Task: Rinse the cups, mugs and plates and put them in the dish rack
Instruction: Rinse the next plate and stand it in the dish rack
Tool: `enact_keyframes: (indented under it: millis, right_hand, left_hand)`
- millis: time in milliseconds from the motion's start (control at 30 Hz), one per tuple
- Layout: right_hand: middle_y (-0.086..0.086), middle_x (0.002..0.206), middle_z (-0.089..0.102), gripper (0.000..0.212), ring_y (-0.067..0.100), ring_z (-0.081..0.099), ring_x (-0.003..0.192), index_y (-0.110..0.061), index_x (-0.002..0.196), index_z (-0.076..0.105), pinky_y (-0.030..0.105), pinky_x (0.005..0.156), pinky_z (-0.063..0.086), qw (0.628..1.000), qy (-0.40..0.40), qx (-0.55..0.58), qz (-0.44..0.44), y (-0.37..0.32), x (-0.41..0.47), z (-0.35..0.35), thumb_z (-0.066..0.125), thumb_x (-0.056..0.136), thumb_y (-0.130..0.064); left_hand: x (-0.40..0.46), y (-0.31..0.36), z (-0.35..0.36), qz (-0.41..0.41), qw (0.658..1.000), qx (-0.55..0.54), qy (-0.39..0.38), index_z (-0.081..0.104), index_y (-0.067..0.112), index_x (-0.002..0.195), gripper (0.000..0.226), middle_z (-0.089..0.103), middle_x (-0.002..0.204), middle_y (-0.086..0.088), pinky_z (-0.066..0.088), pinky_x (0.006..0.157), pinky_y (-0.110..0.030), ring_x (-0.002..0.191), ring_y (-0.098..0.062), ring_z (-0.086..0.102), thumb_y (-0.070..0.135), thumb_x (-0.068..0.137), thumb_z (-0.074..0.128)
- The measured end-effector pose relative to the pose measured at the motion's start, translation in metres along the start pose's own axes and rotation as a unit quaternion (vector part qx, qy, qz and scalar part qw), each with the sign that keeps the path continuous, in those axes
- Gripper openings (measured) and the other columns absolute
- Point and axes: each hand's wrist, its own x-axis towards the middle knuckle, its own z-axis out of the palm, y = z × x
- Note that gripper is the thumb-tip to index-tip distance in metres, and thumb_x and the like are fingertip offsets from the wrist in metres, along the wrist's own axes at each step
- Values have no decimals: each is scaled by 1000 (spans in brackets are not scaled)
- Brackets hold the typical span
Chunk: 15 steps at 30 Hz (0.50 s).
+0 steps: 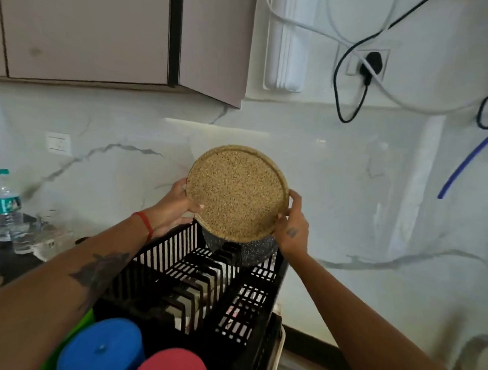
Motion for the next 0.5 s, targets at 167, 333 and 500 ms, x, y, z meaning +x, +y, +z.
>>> enact_keyframes:
  millis: [167,333,500]
  right_hand:
    - [12,92,62,55,27,60,79,-26,138,29,52,69,54,1000,-6,-25,4,18,-1,23,32,91,3]
    - [11,91,59,56,32,61,83,-25,142,30,50,73,53,997,-55,-40,32,30,-3,29,35,92,1]
    - [13,118,52,59,33,54,105,-23,143,34,41,89,44,991,-69,-117,17,34,-7,31,49,90,-2]
  left_hand:
    - [20,-23,-9,-18,1000,17,5,18,25,150,87,43,145,-3,39,100,-46,100,-15,56,-15,82,57]
    - [31,-36,-6,-60,997,50,-22,21,21,148,83,47,140,-8,42,95,-40,114,-23,51,-14,81,56]
    - [38,-51,-6,-105,989,96,-30,17,21,151,88,38,149,-11,40,99,-46,133,-30,39,-10,81,59]
